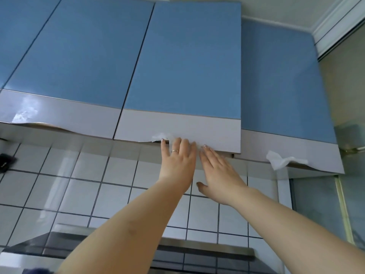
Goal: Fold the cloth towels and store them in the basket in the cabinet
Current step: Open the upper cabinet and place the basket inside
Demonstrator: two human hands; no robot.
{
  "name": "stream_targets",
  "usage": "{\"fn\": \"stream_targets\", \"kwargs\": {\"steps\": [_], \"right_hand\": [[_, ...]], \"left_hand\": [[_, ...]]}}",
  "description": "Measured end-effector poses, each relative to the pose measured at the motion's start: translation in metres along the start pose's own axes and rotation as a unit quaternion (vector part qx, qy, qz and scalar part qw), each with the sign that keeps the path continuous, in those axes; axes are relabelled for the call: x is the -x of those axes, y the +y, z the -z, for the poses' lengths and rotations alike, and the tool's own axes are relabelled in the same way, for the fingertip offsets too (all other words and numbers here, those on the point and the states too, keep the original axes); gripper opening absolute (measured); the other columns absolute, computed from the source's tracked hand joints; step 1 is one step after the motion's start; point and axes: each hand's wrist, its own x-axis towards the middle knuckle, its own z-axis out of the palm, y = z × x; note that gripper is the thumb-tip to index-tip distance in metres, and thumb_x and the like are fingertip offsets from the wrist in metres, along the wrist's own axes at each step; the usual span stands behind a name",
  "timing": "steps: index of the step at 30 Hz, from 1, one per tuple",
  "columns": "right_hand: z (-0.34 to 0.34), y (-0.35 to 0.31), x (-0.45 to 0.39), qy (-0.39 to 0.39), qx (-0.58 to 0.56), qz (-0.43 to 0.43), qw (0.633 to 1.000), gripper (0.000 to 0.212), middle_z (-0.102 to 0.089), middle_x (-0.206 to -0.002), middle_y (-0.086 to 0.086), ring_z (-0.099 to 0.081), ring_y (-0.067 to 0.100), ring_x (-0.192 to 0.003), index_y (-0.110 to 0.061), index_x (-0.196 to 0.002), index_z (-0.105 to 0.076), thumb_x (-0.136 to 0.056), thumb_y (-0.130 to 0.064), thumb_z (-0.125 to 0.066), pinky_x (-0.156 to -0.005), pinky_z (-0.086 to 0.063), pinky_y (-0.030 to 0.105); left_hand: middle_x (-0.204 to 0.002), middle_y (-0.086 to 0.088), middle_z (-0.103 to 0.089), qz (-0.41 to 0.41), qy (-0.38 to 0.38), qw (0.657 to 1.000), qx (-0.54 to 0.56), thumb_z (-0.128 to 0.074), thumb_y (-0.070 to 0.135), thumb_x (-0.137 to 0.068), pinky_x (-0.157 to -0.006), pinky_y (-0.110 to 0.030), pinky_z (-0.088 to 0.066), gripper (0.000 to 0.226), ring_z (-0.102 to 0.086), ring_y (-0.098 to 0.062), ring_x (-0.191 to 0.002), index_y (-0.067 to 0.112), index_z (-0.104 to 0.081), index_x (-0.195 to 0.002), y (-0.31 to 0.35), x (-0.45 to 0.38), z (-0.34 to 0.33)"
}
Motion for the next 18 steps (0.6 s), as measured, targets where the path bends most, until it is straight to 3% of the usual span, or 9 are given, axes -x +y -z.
{"fn": "stream_targets", "kwargs": {"steps": [10, 18], "right_hand": [[-0.027, 0.011, -0.022, -0.014, -0.061, -0.017, 0.998, 0.089, 0.015, -0.158, 0.002, 0.01, 0.017, -0.146, -0.015, -0.15, 0.007, -0.088, -0.043, -0.051, -0.119, -0.005, 0.042], [-0.051, 0.009, -0.023, 0.028, -0.072, -0.025, 0.997, 0.085, 0.026, -0.155, -0.002, 0.022, 0.016, -0.143, -0.026, -0.15, 0.009, -0.091, -0.041, -0.049, -0.117, 0.007, 0.044]], "left_hand": [[-0.149, -0.013, -0.013, 0.004, -0.015, 1.0, -0.023, -0.059, 0.022, -0.084, -0.11, -0.063, 0.002, 0.089, -0.003, -0.033, -0.143, 0.009, 0.001, -0.149, 0.008, -0.01, -0.024], [-0.149, -0.012, -0.011, 0.003, 0.008, 1.0, -0.021, -0.059, 0.021, -0.083, -0.111, -0.063, 0.002, 0.091, -0.002, -0.032, -0.144, 0.009, 0.002, -0.149, 0.007, -0.01, -0.039]]}}
